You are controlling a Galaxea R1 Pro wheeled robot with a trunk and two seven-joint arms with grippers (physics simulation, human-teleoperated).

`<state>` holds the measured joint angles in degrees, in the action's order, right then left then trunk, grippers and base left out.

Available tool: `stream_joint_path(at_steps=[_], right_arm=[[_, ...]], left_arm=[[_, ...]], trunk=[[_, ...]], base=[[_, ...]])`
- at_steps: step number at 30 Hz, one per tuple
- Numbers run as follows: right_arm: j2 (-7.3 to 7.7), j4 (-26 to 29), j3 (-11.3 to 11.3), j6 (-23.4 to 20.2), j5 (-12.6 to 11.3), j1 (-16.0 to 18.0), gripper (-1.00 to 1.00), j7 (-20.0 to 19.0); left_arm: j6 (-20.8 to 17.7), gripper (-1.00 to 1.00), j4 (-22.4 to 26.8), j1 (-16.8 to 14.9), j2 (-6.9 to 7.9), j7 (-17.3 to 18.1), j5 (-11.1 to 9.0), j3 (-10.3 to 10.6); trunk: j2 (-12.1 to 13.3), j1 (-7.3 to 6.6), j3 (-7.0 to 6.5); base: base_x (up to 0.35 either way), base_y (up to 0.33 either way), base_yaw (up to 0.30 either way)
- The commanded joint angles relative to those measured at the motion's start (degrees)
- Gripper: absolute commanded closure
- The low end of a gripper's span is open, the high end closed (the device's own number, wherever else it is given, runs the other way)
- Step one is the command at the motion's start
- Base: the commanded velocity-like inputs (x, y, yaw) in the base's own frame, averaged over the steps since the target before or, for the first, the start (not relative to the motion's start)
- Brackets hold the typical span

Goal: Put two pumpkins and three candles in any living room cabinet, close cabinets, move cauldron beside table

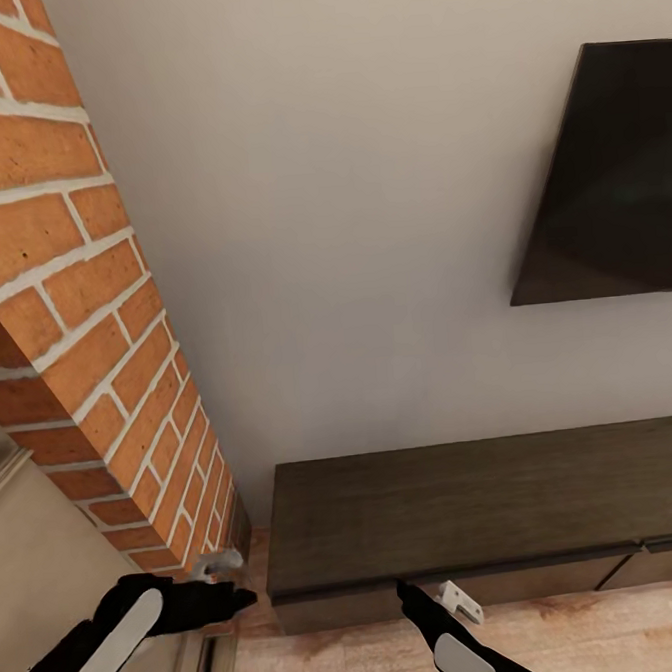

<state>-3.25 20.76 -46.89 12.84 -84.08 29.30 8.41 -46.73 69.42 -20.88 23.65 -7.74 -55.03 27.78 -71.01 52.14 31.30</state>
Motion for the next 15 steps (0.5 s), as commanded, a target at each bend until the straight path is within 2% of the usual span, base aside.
stream_joint_path(at_steps=[1,2,6,10,13,15], right_arm=[[0.05,0.07,-0.5,0.34,-0.46,0.06,-1.0,0.31],[0.06,0.04,-0.53,0.34,-0.43,0.06,-1.0,0.28],[0.08,-0.9,-0.56,0.34,-0.43,0.06,-1.0,0.19],[0.09,-1.72,-0.53,0.35,-0.48,0.06,-1.0,-1.61],[0.45,-2.85,-0.51,0.34,-0.63,0.06,-1.0,-5.69],[0.72,-4.96,-0.5,0.34,-1.54,0.06,-1.0,-8.82]], left_arm=[[-2.46,-1.0,1.77,-0.04,0.23,-0.56,-0.79,-2.76],[-4.31,-1.0,2.85,-0.04,0.3,-0.54,-0.88,-5.36],[-7.62,-1.0,4.8,-0.03,0.33,-0.29,-1.01,-10.43],[-8.42,-1.0,5.42,-0.03,0.4,-0.16,-2.31,-11.85],[-8.58,-1.0,5.54,-0.03,0.4,-0.17,-4.54,-12.0],[-8.67,-1.0,5.74,-0.03,0.38,-0.12,-5.37,-12.03]], trunk=[[-0.04,0.0,0.06],[-0.04,0.0,0.06],[-0.04,0.0,0.06],[-0.04,0.0,0.06],[-1.24,0.66,0.6],[-2.04,1.1,0.96]], base=[[0.0,0.0,0.0],[0.0,0.0,0.0],[0.0,0.0,0.0],[0.0,0.0,0.0],[0.0,0.0,0.0],[0.0,0.0,0.0]])
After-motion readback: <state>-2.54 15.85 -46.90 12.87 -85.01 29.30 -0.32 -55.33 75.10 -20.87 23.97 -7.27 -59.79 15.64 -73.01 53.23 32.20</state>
